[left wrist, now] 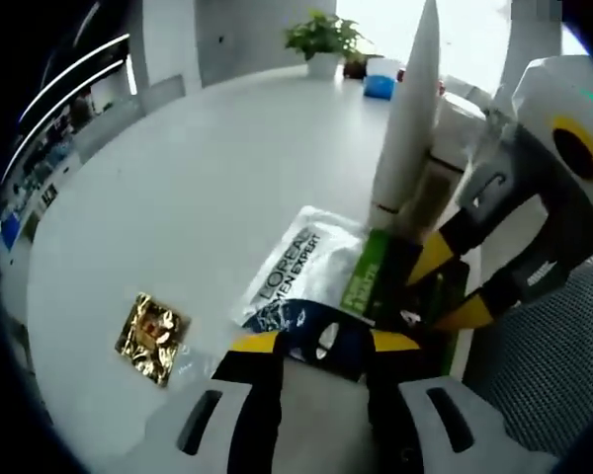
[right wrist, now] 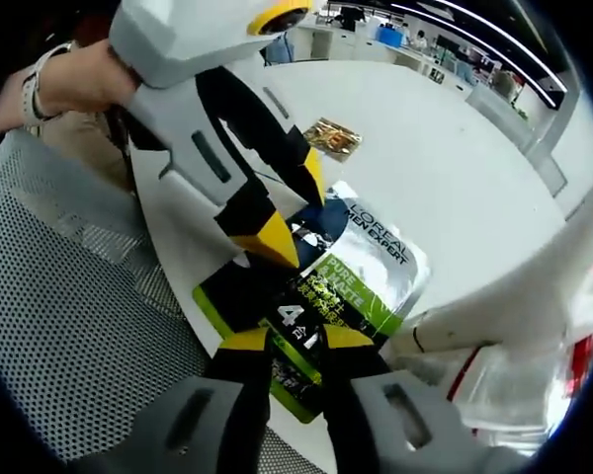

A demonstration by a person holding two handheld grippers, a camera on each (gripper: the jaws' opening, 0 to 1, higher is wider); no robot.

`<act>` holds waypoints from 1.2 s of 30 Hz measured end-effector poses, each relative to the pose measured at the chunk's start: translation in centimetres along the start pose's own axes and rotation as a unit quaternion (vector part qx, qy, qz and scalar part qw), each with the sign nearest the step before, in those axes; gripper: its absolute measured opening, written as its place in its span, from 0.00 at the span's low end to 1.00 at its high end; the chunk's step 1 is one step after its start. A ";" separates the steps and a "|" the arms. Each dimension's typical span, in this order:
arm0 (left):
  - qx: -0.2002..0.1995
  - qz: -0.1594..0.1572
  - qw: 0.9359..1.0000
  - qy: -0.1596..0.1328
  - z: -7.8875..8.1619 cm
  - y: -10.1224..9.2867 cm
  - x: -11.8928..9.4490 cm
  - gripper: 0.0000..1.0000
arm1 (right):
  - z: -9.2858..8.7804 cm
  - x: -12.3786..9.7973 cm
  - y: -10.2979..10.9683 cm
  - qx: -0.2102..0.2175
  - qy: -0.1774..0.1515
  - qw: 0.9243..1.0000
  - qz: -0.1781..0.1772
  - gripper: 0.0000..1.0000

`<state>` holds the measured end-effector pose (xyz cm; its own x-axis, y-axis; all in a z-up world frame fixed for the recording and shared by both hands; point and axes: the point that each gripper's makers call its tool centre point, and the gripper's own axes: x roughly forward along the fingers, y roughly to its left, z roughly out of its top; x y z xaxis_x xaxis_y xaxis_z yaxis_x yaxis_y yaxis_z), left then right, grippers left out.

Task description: Arrange the skincare products in the storage area until every visible bottle or jar stands upright without overlapping.

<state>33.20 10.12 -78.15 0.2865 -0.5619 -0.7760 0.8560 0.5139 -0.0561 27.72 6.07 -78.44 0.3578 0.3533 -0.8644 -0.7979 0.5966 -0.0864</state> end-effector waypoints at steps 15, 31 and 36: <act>-0.003 0.004 1.000 -0.009 0.5 0.6 0.2 0.31 | 0.3 0.2 -0.4 0.000 -0.002 1.000 -0.006 0.19; -0.019 0.001 0.999 -0.041 1.6 -0.2 -2.8 0.35 | 0.3 0.2 -0.5 0.007 -0.001 1.000 -0.001 0.19; -0.027 0.002 0.998 -0.048 1.8 -0.7 -3.9 0.39 | 0.4 0.2 -0.4 0.006 0.000 1.000 0.000 0.19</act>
<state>32.29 10.82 -74.00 0.3313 -0.6181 -0.7128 0.8314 0.5484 -0.0892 28.33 6.14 -78.40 0.3571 0.3528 -0.8649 -0.7925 0.6046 -0.0806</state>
